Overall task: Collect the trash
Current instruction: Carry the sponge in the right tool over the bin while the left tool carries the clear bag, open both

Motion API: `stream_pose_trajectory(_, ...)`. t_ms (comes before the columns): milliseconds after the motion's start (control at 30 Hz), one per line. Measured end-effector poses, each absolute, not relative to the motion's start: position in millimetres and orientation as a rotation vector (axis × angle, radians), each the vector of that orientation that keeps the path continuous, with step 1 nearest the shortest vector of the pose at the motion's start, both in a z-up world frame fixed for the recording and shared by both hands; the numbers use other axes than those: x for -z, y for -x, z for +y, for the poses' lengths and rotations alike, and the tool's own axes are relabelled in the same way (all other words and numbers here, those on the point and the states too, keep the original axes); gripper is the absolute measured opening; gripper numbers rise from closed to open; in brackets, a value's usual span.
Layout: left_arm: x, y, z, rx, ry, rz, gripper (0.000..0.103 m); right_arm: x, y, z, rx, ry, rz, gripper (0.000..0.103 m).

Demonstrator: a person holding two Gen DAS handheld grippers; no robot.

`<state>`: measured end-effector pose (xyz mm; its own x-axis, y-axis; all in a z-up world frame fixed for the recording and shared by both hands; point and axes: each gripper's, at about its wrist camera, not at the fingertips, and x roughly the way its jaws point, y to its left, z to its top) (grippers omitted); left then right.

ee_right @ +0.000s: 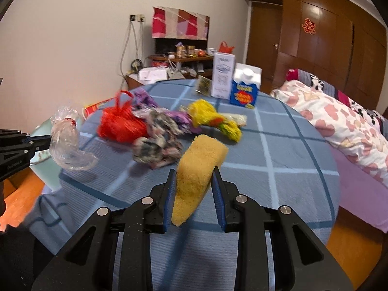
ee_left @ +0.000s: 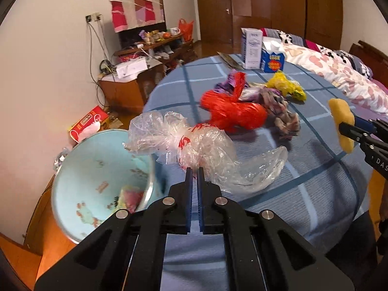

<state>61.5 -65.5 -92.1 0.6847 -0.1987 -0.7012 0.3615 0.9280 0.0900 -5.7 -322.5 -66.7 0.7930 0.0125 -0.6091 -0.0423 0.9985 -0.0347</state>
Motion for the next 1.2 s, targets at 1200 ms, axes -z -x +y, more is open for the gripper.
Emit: stream_pose_trajectory(1200, 83.3, -90.6, 48.5, 0.016, -0.181, 0.712, 0.003, 33.8, -79.4, -182.1, -0.28, 0.173, 0.564, 0.029)
